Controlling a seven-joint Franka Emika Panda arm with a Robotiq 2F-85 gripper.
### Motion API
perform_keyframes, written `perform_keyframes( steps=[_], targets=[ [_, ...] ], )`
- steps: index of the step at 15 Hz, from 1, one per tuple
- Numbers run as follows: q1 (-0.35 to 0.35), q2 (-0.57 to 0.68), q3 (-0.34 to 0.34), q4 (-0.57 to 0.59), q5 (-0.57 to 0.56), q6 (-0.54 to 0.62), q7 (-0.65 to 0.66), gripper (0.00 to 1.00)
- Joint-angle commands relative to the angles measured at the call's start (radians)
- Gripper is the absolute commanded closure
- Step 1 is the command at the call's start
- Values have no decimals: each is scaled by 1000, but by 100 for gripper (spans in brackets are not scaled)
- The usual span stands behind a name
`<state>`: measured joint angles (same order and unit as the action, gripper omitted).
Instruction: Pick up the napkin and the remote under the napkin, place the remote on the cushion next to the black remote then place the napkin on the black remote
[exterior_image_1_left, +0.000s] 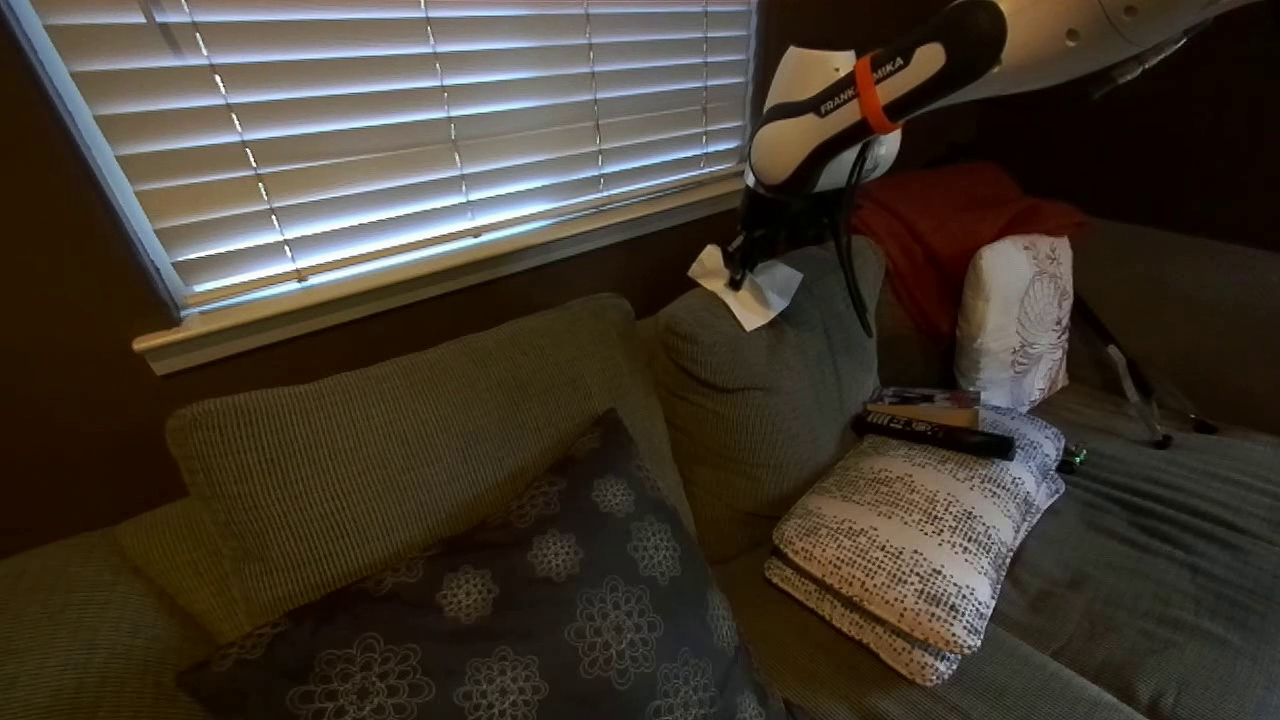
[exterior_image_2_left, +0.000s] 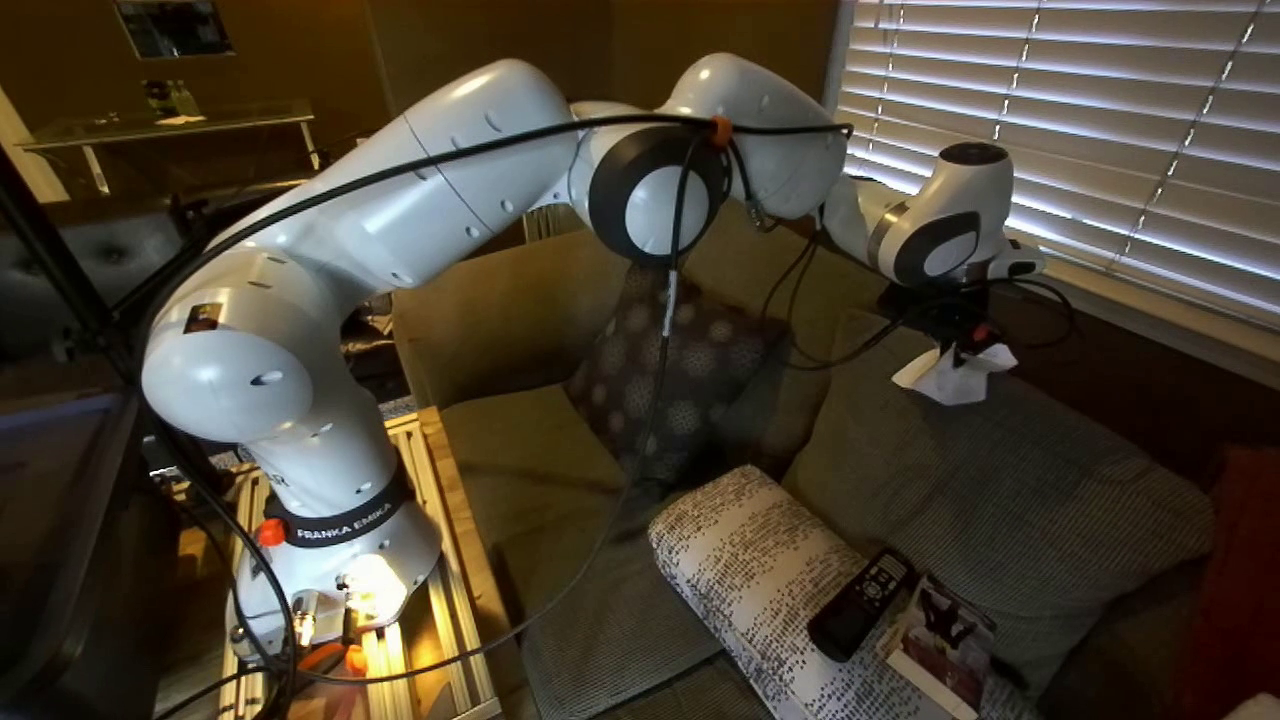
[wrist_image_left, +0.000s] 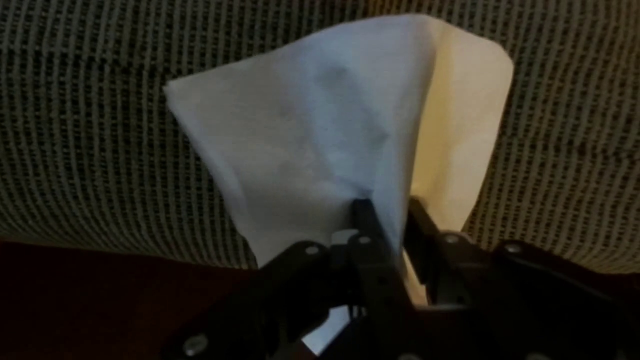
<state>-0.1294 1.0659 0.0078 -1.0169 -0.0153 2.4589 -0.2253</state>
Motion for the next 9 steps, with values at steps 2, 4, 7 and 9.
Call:
perform_keyframes(
  steps=[2,4,7,9],
  targets=[
    [12,30,-16,50,-18,-26,13,40],
    [13,31,-18,50,-19,-27,13,26],
    [16,31,-22,48,-21,-29,15,5],
    [16,30,-24,46,-22,-33,14,0]
  ],
)
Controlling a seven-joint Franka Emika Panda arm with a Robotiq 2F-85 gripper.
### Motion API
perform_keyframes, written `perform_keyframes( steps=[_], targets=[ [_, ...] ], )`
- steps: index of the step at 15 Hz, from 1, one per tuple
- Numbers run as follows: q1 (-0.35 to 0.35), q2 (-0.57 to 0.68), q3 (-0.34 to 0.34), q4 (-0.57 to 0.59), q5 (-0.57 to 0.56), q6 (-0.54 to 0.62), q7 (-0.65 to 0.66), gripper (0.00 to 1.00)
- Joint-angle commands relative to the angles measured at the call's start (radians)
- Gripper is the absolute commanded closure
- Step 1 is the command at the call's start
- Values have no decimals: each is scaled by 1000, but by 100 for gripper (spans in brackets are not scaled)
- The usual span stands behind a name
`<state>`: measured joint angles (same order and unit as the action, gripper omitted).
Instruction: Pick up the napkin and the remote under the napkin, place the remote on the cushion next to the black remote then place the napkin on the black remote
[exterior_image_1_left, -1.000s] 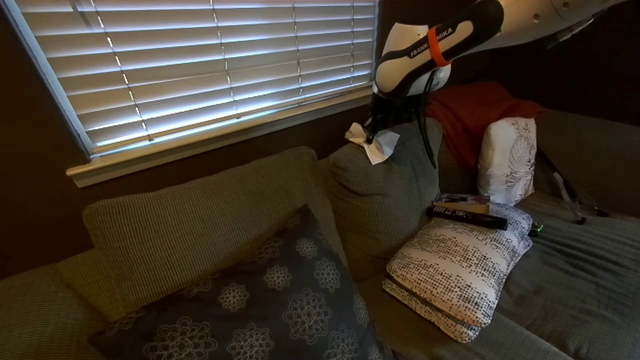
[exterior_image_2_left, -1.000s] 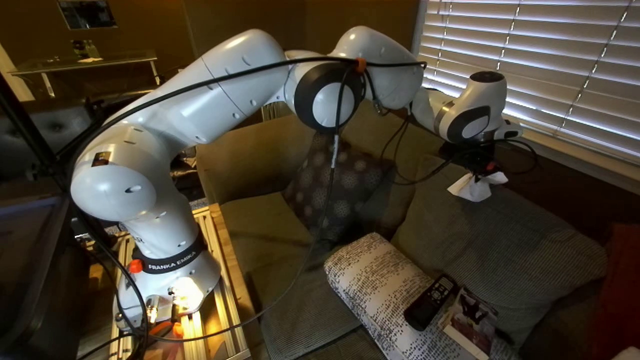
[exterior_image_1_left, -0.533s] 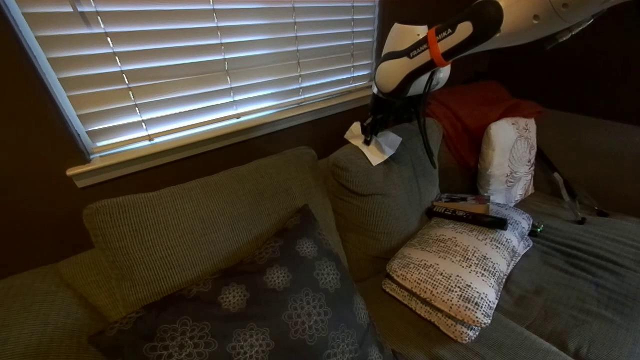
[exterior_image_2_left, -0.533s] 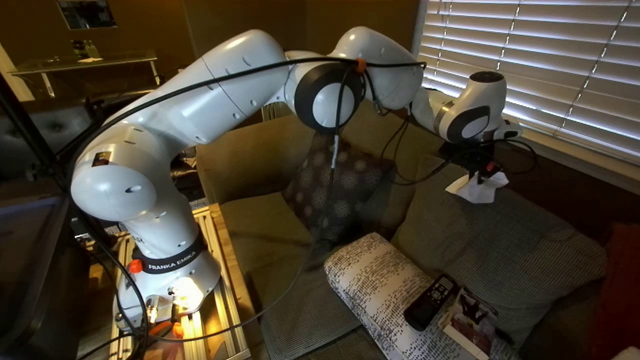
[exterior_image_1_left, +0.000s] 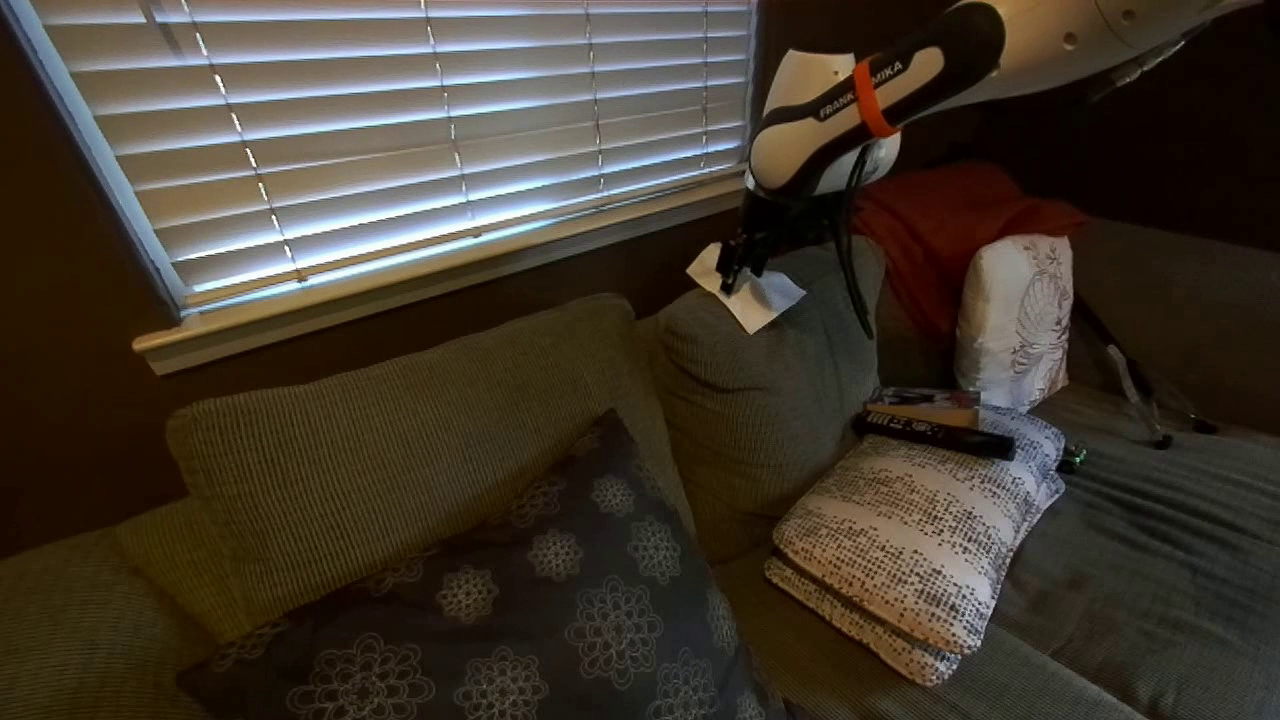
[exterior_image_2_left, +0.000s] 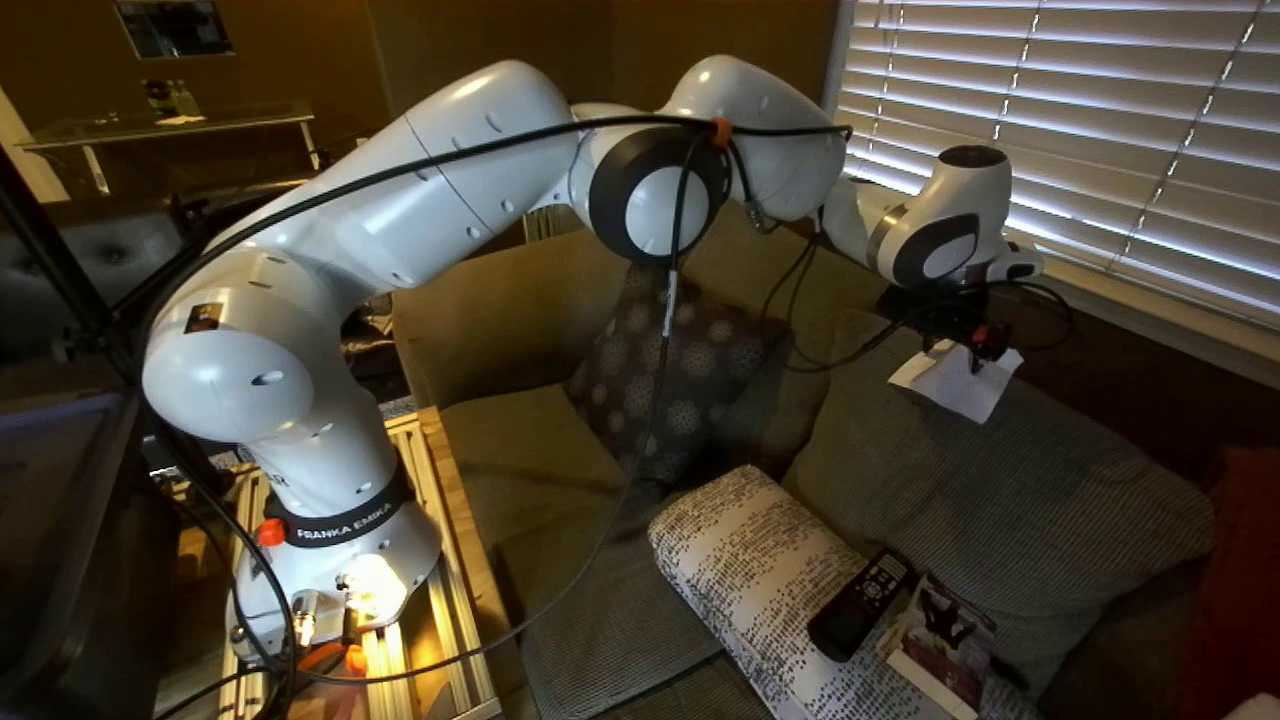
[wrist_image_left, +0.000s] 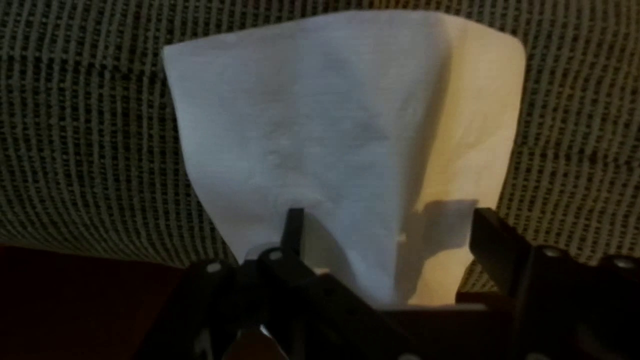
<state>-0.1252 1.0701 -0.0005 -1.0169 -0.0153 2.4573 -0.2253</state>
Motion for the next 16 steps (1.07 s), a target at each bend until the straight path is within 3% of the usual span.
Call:
perform_keyframes(
  steps=[1,9,16],
  targets=[
    [12,25,-17,45,-22,-32,14,0],
    [15,4,-22,19,-27,-14,16,0],
    [-2,-8,36,21,-7,84,-50,0]
  ],
)
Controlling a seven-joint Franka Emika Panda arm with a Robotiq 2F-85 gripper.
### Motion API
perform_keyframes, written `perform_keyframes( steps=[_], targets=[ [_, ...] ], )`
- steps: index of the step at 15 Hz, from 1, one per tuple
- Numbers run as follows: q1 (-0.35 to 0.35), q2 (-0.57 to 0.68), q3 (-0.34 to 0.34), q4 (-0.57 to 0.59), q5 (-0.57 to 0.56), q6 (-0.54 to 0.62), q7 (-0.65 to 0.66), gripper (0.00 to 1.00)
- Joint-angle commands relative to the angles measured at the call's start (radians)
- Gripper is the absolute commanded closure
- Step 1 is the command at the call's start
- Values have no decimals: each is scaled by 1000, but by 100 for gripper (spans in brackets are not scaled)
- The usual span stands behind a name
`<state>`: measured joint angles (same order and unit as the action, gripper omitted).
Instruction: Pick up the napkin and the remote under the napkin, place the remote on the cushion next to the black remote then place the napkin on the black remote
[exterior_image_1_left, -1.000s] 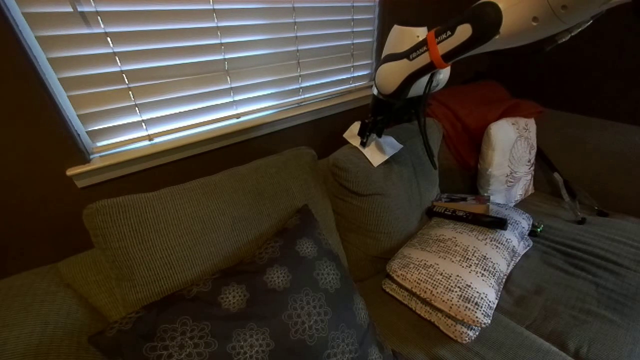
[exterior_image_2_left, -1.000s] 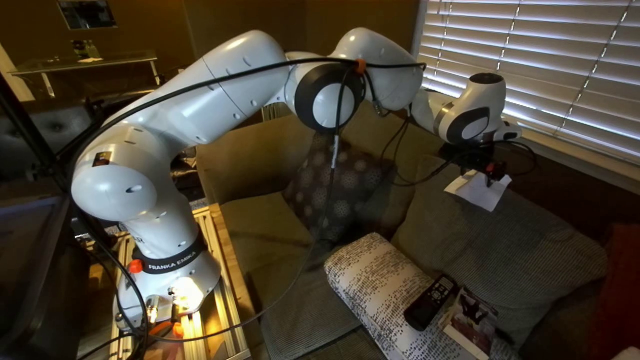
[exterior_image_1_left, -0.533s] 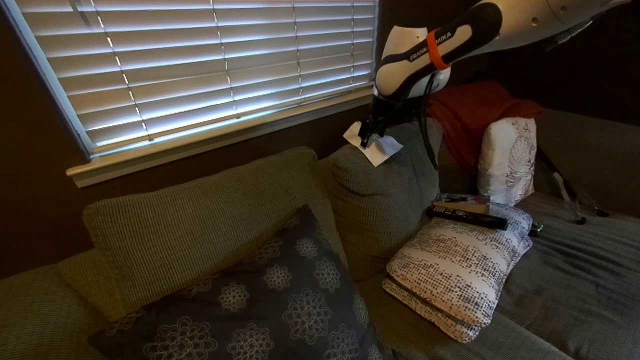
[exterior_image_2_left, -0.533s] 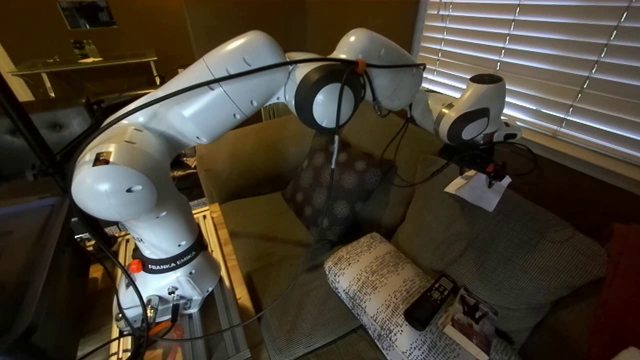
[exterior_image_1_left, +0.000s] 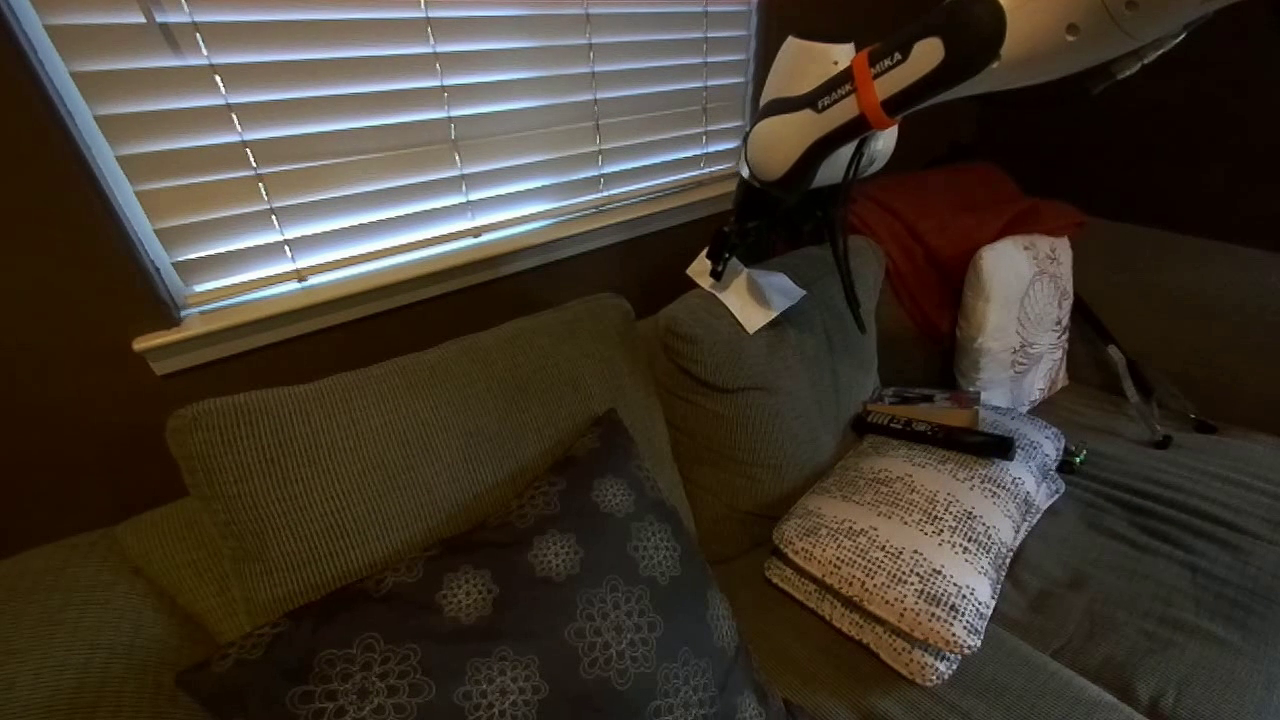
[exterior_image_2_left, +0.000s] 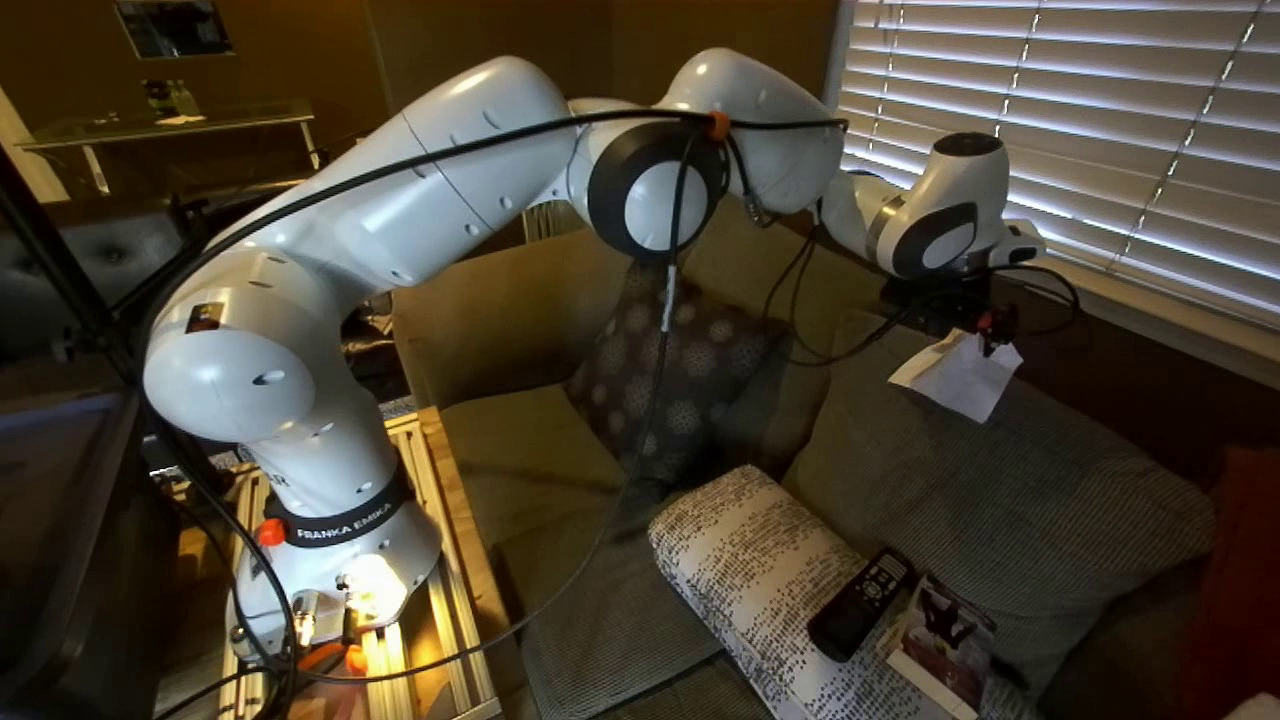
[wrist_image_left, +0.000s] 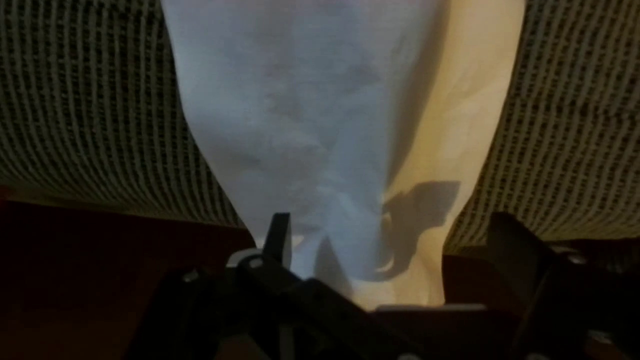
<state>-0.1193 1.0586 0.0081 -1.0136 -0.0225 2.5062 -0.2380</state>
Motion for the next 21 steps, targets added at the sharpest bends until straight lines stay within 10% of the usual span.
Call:
perform_keyframes(
  steps=[1,21],
  targets=[
    [-10,11,36,27,1,45,-49,0],
    [0,148,20,184,-5,141,-14,0]
  ],
)
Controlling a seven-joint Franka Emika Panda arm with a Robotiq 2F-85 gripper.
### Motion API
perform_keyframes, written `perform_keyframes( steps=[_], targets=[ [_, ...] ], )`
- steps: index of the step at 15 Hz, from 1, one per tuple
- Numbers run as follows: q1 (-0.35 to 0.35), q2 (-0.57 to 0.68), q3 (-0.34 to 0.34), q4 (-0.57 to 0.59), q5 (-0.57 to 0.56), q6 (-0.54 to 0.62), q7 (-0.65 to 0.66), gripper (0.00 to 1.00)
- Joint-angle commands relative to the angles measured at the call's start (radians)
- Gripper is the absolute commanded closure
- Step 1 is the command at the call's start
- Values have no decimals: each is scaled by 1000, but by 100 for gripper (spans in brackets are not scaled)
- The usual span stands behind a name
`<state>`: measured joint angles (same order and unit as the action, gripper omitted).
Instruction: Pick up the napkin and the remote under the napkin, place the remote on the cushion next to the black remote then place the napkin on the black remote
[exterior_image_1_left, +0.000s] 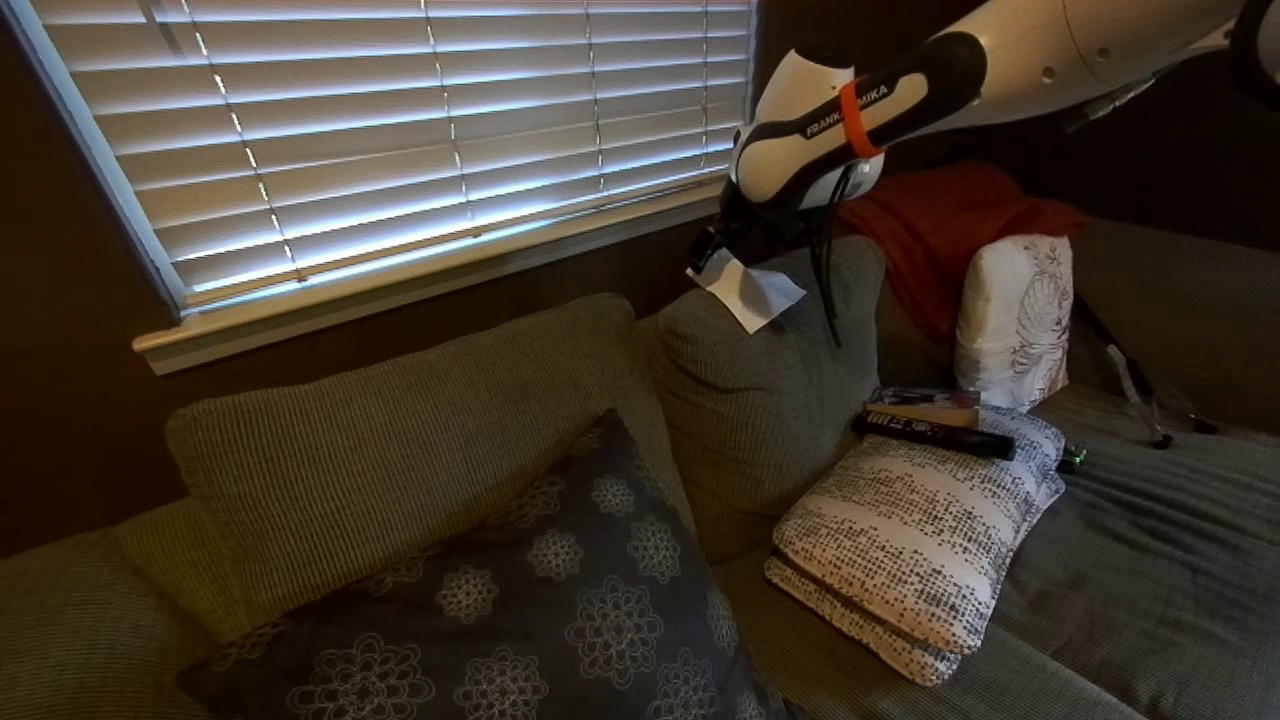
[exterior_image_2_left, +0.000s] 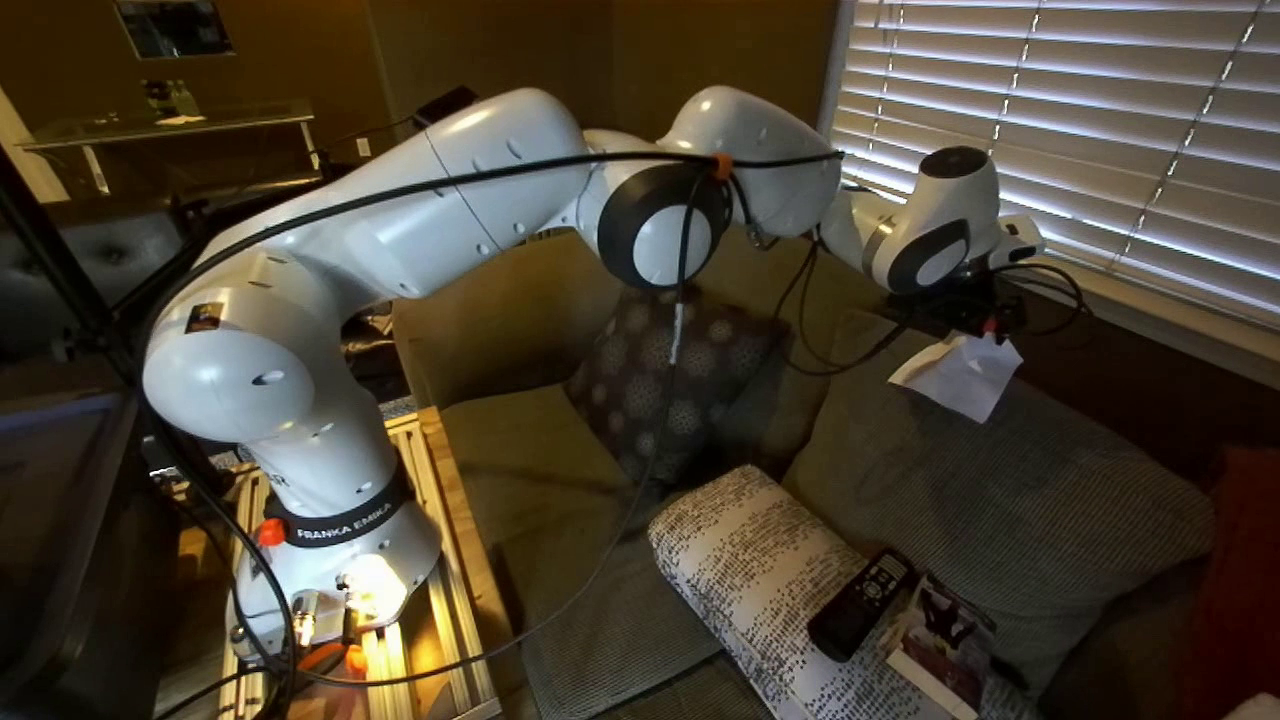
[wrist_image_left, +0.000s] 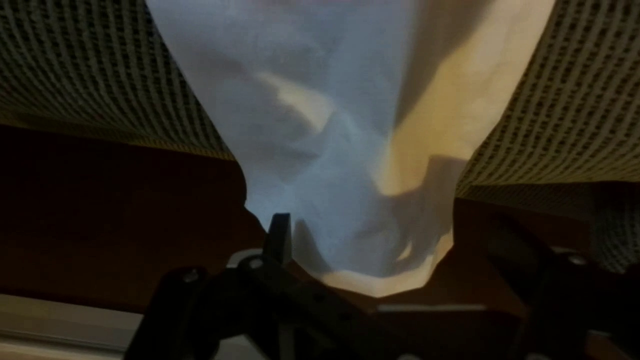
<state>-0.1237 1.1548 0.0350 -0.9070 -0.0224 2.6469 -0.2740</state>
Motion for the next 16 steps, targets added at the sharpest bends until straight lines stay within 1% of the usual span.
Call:
perform_keyframes(
  steps=[1,8,9,10,12,14,15,16],
  targets=[
    [7,57,-14,84,-8,-6,28,0],
    [14,96,-40,131,-13,-23,58,0],
    [14,99,-40,134,-14,-29,59,3],
    [14,102,-39,137,-13,-32,58,27],
    [15,110,-38,146,-14,-39,55,29],
    [17,115,-38,150,-15,-42,52,44],
    [18,116,-38,150,-15,-42,52,52],
    [19,118,-39,152,-16,-43,52,58]
  ],
)
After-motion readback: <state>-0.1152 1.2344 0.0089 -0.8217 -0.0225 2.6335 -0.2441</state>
